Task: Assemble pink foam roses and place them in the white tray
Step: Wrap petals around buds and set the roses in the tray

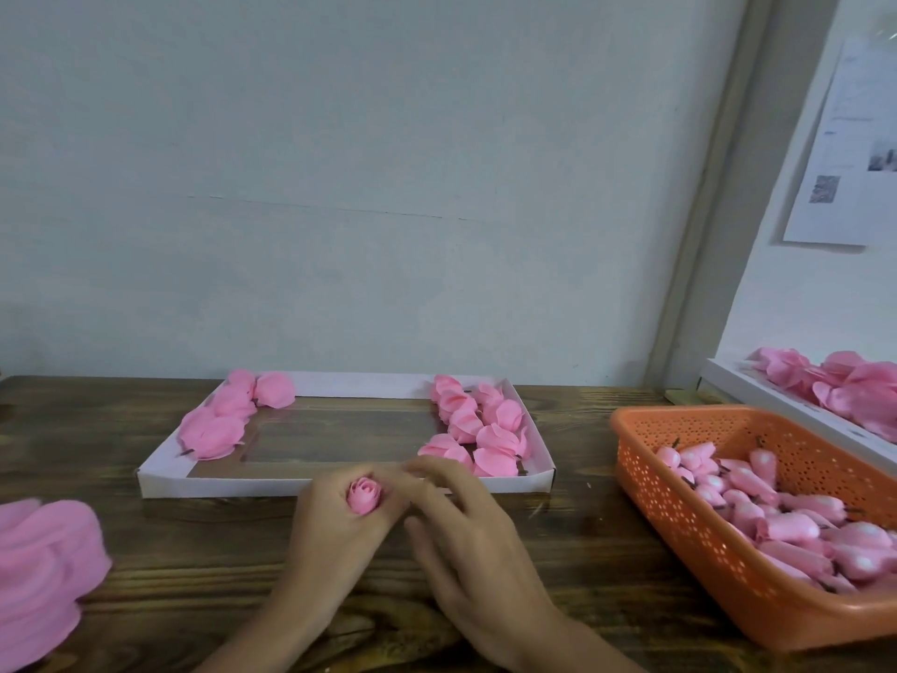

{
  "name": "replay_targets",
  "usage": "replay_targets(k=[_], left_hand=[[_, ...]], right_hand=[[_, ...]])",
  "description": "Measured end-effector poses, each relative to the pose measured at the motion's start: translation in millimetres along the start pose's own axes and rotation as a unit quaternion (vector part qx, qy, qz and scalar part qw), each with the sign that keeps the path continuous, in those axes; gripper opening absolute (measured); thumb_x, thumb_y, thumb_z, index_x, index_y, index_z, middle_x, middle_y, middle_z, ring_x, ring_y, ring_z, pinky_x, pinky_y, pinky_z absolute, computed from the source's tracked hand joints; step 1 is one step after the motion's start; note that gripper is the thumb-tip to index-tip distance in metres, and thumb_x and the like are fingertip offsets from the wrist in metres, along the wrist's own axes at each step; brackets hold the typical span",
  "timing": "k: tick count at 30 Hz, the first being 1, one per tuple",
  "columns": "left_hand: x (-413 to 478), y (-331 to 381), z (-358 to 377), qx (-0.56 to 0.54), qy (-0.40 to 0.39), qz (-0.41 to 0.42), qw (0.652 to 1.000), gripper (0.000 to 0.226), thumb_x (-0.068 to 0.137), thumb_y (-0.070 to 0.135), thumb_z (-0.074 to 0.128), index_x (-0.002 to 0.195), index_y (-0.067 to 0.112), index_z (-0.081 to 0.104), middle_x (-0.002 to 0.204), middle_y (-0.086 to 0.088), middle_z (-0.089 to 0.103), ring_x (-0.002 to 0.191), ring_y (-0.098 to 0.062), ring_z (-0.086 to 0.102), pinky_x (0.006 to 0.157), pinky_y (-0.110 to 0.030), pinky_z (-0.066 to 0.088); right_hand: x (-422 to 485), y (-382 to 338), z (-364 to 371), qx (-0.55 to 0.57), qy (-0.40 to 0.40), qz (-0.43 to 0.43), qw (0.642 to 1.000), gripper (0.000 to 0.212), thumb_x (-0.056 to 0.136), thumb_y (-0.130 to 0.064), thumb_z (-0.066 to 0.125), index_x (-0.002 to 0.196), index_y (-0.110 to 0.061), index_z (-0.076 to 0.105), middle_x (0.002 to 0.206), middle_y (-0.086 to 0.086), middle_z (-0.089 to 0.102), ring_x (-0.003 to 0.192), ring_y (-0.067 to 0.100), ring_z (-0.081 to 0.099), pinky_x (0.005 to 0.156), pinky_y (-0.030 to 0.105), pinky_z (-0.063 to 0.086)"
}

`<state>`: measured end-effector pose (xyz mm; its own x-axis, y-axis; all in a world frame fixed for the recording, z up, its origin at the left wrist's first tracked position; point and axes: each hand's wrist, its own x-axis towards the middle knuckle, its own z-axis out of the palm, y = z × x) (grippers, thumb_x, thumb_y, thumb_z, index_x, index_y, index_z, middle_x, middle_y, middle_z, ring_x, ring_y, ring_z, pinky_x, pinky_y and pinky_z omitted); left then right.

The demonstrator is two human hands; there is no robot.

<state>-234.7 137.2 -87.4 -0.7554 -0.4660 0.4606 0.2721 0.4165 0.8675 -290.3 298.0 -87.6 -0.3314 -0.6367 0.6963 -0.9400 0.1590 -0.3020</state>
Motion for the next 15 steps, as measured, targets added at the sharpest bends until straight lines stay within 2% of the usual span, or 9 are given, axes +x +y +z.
replay_targets(k=[2, 3, 6, 8, 11, 13, 15], left_hand=[[-1.9, 2.6, -0.2, 0.012, -0.01, -0.002, 1.0, 0.032, 0.076, 0.042, 0.075, 0.072, 0.01, 0.075, 0.066, -0.014, 0.069, 0.065, -0.015, 0.061, 0.062, -0.049, 0.055], [-2.6, 2.7, -0.6, 0.022, -0.006, -0.006, 1.0, 0.037, 0.073, 0.046, 0.072, 0.07, 0.009, 0.072, 0.066, -0.017, 0.067, 0.063, -0.014, 0.057, 0.06, -0.049, 0.053], [-2.4, -1.7, -2.6, 0.051, -0.001, -0.032, 0.998, 0.028, 0.077, 0.034, 0.078, 0.069, 0.008, 0.072, 0.064, -0.016, 0.067, 0.058, -0.019, 0.059, 0.06, -0.05, 0.053], [-2.4, -2.9, -2.3, 0.063, -0.016, -0.035, 0.997, 0.029, 0.078, 0.035, 0.073, 0.072, 0.006, 0.074, 0.068, -0.018, 0.068, 0.062, -0.025, 0.06, 0.064, -0.051, 0.053], [-2.4, -3.5, -1.8, 0.058, -0.031, -0.027, 0.997, 0.035, 0.076, 0.039, 0.064, 0.072, 0.005, 0.072, 0.072, -0.021, 0.067, 0.064, -0.017, 0.054, 0.064, -0.051, 0.053], [-3.1, -1.7, -2.4, 0.047, -0.028, -0.029, 0.998, 0.034, 0.074, 0.04, 0.063, 0.063, 0.007, 0.067, 0.065, -0.02, 0.064, 0.064, -0.014, 0.052, 0.061, -0.049, 0.053], [-3.5, 3.3, -1.5, 0.022, -0.03, -0.039, 0.999, 0.035, 0.072, 0.04, 0.065, 0.053, 0.011, 0.056, 0.056, -0.01, 0.057, 0.063, -0.013, 0.052, 0.056, -0.042, 0.05]], right_hand=[[-0.5, -0.8, 0.7, 0.002, -0.02, -0.002, 1.0, 0.052, 0.104, -0.02, 0.055, 0.152, -0.038, 0.046, 0.144, -0.016, 0.047, 0.131, 0.004, 0.051, 0.101, 0.028, 0.05], [0.0, -1.4, 0.7, 0.009, -0.021, -0.001, 1.0, 0.053, 0.103, -0.02, 0.058, 0.151, -0.038, 0.046, 0.144, -0.017, 0.048, 0.131, 0.003, 0.052, 0.1, 0.029, 0.051], [0.6, -2.0, -1.1, 0.005, -0.013, -0.01, 1.0, 0.055, 0.1, -0.02, 0.063, 0.149, -0.039, 0.048, 0.143, -0.019, 0.05, 0.128, 0.002, 0.054, 0.097, 0.029, 0.053], [0.6, -2.6, -2.7, -0.009, -0.022, -0.015, 1.0, 0.05, 0.1, -0.02, 0.062, 0.145, -0.039, 0.052, 0.144, -0.019, 0.049, 0.127, 0.002, 0.055, 0.096, 0.029, 0.053], [0.9, -2.4, -1.8, -0.018, -0.029, -0.015, 0.999, 0.047, 0.099, -0.021, 0.062, 0.141, -0.04, 0.055, 0.146, -0.02, 0.048, 0.125, 0.001, 0.056, 0.095, 0.026, 0.053], [1.7, -2.6, -0.3, -0.012, -0.035, -0.016, 0.999, 0.047, 0.098, -0.022, 0.062, 0.141, -0.041, 0.056, 0.146, -0.018, 0.047, 0.124, 0.002, 0.057, 0.095, 0.025, 0.053], [2.0, -2.2, 0.4, -0.012, -0.043, -0.022, 0.999, 0.048, 0.097, -0.025, 0.061, 0.142, -0.042, 0.055, 0.147, -0.018, 0.044, 0.124, 0.001, 0.055, 0.095, 0.022, 0.052]])
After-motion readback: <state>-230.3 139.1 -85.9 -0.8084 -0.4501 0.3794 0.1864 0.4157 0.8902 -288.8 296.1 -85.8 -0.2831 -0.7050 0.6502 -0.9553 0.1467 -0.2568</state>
